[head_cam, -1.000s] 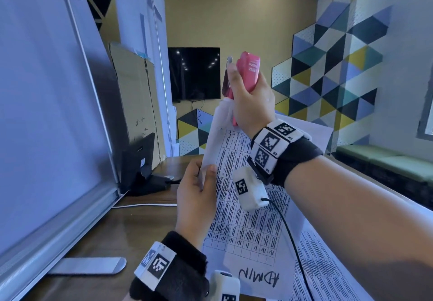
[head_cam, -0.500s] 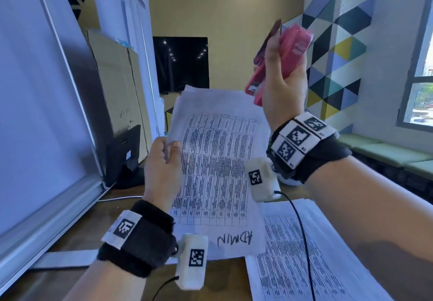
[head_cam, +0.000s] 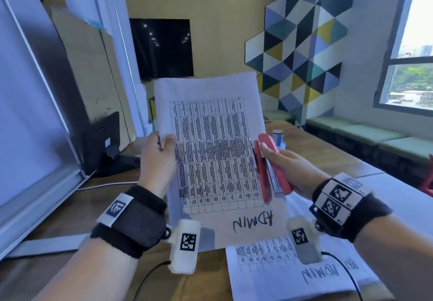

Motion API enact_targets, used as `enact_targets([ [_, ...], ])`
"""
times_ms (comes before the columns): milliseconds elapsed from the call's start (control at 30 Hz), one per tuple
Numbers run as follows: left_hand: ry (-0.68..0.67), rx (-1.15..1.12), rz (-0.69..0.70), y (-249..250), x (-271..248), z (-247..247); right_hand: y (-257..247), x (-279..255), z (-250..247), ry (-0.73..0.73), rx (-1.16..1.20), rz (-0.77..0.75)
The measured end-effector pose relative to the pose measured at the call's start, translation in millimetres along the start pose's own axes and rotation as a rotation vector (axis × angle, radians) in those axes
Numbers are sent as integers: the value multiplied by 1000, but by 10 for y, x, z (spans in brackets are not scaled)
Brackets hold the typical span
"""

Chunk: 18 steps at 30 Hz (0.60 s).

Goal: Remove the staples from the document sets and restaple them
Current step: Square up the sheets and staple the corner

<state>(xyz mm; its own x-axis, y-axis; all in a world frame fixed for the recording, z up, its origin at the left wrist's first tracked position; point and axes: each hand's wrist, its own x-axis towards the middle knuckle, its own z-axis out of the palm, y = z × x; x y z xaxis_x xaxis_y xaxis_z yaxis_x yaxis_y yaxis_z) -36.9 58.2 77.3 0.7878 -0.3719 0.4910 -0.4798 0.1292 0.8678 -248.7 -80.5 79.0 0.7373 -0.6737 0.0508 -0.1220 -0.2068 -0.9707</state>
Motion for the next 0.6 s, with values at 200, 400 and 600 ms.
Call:
enact_targets([
  [200, -467, 338, -178, -258, -77, -31, 309, 60, -245, 35, -29, 234],
  [400, -754, 827, -75, -524, -277, -494, 808, 101, -439, -23, -483, 436],
  [600, -883, 1001, -120, -718, -627, -1023, 992, 209, -424, -72, -868, 461],
])
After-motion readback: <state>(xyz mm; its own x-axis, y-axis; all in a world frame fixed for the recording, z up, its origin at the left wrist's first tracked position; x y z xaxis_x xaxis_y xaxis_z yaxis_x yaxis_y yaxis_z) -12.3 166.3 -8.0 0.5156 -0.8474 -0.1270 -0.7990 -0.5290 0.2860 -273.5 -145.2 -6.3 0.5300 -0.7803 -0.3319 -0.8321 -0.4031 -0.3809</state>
